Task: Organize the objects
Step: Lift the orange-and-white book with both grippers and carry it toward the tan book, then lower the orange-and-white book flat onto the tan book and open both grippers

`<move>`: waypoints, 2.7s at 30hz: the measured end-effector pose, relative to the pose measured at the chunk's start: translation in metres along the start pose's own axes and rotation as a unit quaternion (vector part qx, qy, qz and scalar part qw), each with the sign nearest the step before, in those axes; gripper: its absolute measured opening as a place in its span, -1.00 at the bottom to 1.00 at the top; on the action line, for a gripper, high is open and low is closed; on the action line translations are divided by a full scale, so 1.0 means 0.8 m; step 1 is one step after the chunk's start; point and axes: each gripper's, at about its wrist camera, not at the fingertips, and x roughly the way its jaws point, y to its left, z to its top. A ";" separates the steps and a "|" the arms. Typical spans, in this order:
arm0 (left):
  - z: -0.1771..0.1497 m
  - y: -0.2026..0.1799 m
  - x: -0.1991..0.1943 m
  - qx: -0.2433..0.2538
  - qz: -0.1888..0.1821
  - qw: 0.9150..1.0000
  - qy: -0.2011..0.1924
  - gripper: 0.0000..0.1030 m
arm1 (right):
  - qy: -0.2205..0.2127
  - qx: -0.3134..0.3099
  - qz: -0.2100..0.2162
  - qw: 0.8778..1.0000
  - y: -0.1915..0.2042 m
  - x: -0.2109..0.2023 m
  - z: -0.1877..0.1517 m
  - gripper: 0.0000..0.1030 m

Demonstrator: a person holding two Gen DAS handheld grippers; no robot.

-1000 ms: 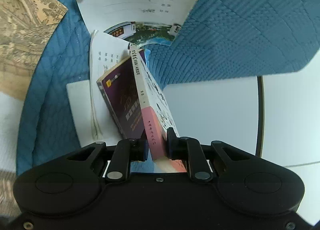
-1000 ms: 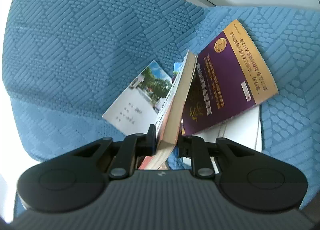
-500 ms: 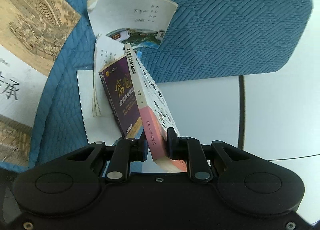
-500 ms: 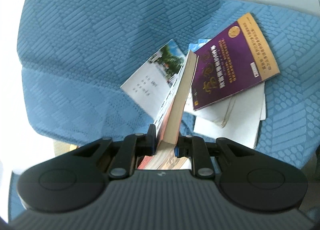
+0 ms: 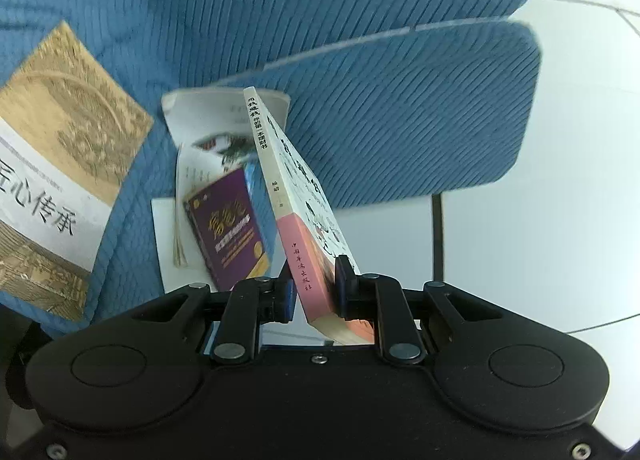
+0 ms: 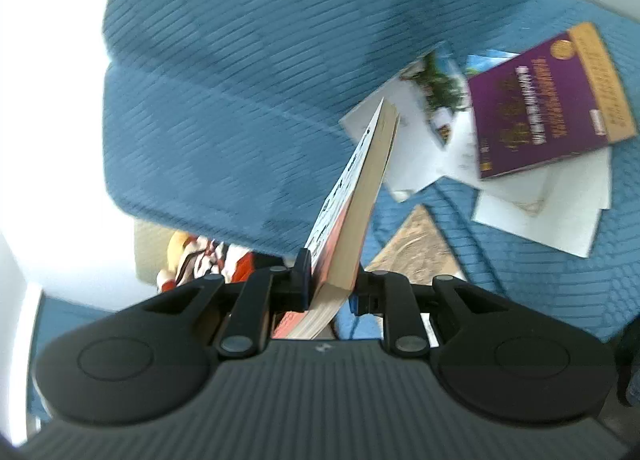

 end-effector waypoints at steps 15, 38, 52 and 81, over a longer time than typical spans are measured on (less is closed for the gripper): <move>0.030 0.012 -0.073 -0.020 -0.073 0.995 -0.066 -0.65 | 0.090 -0.061 0.032 0.994 0.078 0.064 -0.008 -0.58; 0.074 0.142 0.001 -0.027 -0.013 0.999 0.029 -0.62 | 0.110 -0.043 -0.038 0.992 -0.019 0.156 -0.093 -0.56; 0.059 0.169 0.057 0.023 0.059 0.994 0.089 -0.57 | 0.123 0.012 -0.085 0.989 -0.087 0.159 -0.123 -0.56; 0.040 0.171 0.111 0.037 0.171 0.978 0.114 -0.31 | 0.171 0.059 -0.136 0.974 -0.151 0.173 -0.143 -0.18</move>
